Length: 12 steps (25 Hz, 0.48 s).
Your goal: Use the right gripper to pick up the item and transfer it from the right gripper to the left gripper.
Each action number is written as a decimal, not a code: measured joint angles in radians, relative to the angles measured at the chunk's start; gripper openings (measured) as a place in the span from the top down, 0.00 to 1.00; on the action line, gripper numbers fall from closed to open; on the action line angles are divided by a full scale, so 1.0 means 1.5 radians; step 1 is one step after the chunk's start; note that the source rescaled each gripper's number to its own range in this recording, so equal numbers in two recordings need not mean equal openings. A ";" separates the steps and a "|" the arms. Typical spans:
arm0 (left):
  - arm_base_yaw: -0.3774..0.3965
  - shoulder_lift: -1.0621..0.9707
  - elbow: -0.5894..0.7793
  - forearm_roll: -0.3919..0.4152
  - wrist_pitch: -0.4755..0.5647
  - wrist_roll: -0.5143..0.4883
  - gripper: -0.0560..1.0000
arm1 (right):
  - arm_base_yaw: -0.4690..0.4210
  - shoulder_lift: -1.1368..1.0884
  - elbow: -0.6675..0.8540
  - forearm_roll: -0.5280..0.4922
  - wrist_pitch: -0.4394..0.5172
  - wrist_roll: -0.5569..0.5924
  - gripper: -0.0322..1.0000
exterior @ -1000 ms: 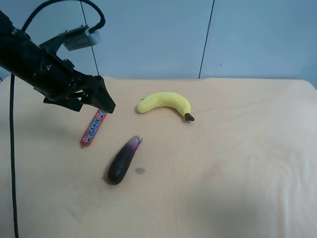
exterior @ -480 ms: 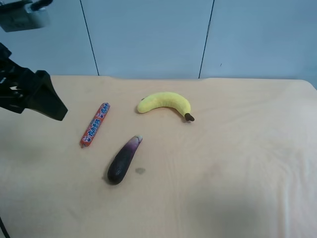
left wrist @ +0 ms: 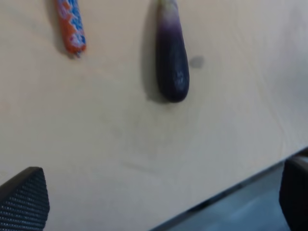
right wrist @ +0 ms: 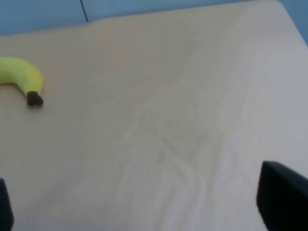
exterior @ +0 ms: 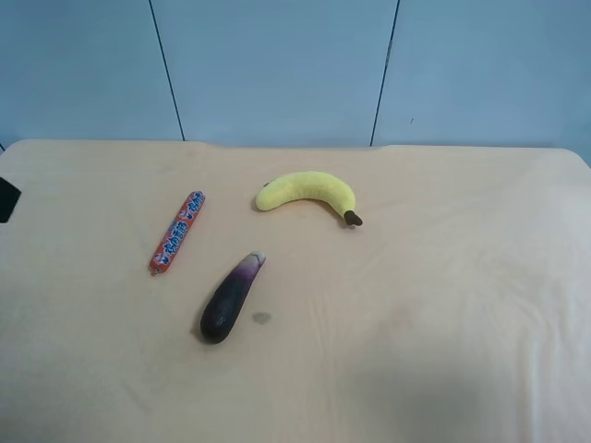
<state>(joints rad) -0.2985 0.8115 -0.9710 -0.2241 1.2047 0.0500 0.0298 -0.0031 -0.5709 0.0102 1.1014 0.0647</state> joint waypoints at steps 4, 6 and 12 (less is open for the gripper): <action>0.000 -0.099 0.051 0.056 0.001 -0.026 0.06 | 0.000 0.000 0.000 0.000 0.000 0.000 0.00; 0.000 -0.150 0.086 0.067 0.001 -0.029 0.06 | 0.000 0.000 0.000 0.001 0.000 0.000 0.00; 0.000 -0.294 0.201 0.072 -0.037 -0.029 0.06 | 0.000 0.000 0.000 0.001 0.000 0.000 0.00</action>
<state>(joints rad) -0.2985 0.3702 -0.6700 -0.1157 1.1498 0.0065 0.0298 -0.0031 -0.5709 0.0109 1.1014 0.0647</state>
